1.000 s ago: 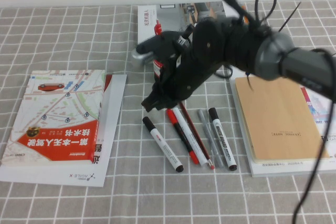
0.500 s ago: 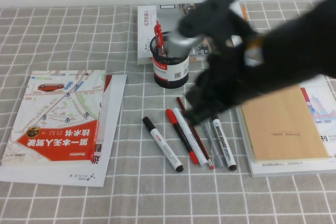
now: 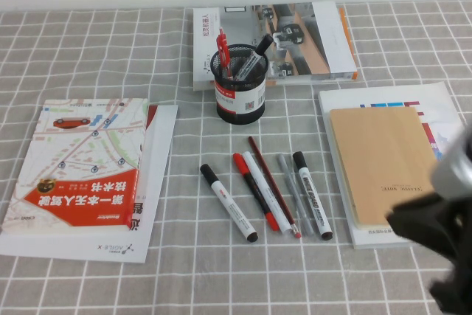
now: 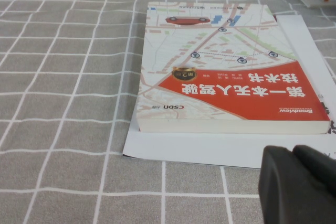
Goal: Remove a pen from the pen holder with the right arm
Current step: 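Take a marker out of the pen holder and lay it on the table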
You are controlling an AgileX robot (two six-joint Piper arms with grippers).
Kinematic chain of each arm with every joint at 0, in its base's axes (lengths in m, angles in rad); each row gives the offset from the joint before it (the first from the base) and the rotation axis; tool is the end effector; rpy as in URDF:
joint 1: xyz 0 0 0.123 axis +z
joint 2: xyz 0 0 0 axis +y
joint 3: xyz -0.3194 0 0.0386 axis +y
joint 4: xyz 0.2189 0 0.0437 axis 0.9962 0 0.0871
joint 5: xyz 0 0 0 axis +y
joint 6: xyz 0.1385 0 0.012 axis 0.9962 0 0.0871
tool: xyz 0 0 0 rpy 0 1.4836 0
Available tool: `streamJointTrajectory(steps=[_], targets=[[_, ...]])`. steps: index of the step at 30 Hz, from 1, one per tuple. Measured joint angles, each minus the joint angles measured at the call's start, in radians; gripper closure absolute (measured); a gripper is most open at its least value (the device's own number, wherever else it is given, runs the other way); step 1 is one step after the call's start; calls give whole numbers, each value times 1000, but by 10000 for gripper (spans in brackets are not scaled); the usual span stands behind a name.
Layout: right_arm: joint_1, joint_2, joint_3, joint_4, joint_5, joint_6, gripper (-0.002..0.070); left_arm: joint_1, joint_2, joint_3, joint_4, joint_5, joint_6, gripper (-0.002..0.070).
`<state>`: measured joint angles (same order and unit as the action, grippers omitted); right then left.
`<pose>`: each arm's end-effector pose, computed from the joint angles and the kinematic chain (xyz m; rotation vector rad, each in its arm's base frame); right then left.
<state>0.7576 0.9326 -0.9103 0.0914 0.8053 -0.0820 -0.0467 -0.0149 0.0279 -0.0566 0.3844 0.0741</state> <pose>0.1122 0.1187 0.3479 -0.9209 2.1621 0.4474 0.0317 -0.0044 0.1552 0.0788 1.8789 -0.0372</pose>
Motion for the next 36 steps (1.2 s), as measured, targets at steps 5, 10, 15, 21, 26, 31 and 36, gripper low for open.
streamJointTrajectory(steps=[5,10,15,21,26,31,36], targets=[[0,-72,80,-38,15,3,688,0,0,0,0,0,0,678],[-15,-80,142,-91,-18,68,688,0,0,0,0,0,0,678],[-26,-84,237,-189,-121,142,688,0,0,0,0,0,0,678],[-224,-195,405,-188,-265,290,688,0,0,0,0,0,0,678],[-493,-401,612,-83,-433,257,688,0,0,0,0,0,0,678],[-655,-592,798,-31,-590,246,688,0,0,0,0,0,0,678],[-678,-766,910,-33,-649,182,688,0,0,0,0,0,0,678]])
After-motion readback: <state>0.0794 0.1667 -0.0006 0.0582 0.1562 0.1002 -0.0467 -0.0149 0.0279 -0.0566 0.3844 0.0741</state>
